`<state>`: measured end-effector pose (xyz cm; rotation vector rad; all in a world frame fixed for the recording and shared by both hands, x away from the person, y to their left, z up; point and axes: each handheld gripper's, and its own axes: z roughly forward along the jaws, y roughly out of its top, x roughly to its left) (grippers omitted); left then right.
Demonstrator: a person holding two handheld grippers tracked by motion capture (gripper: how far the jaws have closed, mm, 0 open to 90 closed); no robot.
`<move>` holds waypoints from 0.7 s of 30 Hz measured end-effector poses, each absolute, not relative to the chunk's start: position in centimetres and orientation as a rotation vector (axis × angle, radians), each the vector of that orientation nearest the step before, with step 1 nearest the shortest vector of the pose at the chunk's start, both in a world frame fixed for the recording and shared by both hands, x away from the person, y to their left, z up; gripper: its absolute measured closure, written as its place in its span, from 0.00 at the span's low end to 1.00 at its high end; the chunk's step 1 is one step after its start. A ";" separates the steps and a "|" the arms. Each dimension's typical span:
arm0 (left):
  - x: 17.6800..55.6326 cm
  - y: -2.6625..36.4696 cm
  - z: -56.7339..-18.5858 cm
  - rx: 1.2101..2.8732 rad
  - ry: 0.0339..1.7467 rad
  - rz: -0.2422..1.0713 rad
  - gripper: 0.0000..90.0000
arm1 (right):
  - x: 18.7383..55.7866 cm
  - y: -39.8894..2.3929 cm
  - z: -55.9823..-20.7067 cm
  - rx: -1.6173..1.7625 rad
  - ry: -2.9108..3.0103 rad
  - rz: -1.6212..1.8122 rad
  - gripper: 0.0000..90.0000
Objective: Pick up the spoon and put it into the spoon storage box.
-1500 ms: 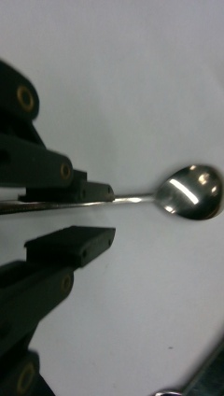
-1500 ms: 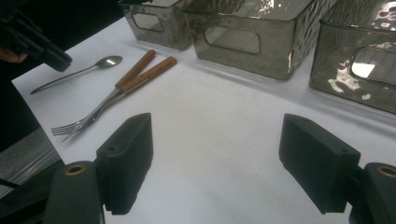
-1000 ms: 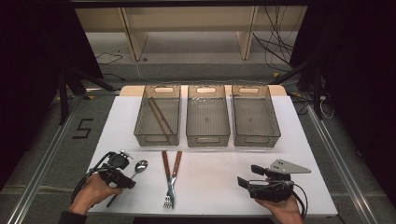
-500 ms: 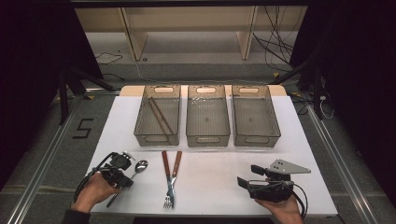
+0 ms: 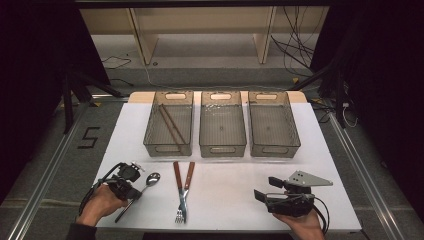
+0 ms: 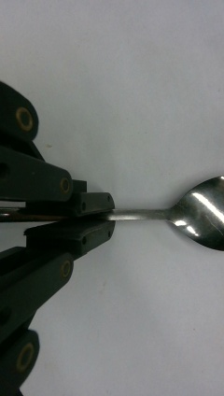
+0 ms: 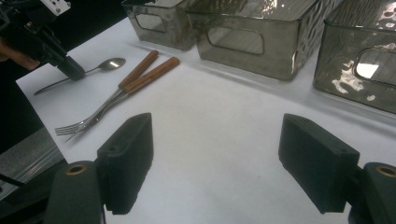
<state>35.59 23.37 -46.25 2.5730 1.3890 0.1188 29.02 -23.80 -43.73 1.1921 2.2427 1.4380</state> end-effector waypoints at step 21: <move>35.3 23.3 -43.2 2.455 1.271 0.173 0.95 | 29.1 -23.8 -43.8 1.198 2.240 1.443 0.30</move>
